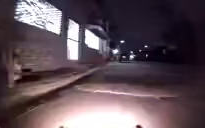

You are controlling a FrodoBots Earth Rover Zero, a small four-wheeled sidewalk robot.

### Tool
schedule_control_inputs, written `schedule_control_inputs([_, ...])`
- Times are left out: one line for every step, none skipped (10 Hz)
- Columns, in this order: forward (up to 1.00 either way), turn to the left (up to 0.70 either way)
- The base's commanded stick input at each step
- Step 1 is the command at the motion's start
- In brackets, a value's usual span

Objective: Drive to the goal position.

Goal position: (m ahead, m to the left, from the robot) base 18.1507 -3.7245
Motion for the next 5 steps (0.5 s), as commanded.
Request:
schedule_control_inputs([0.70,0.00])
schedule_control_inputs([0.70,0.00])
schedule_control_inputs([0.70,0.00])
schedule_control_inputs([0.70,0.00])
schedule_control_inputs([0.70,-0.03])
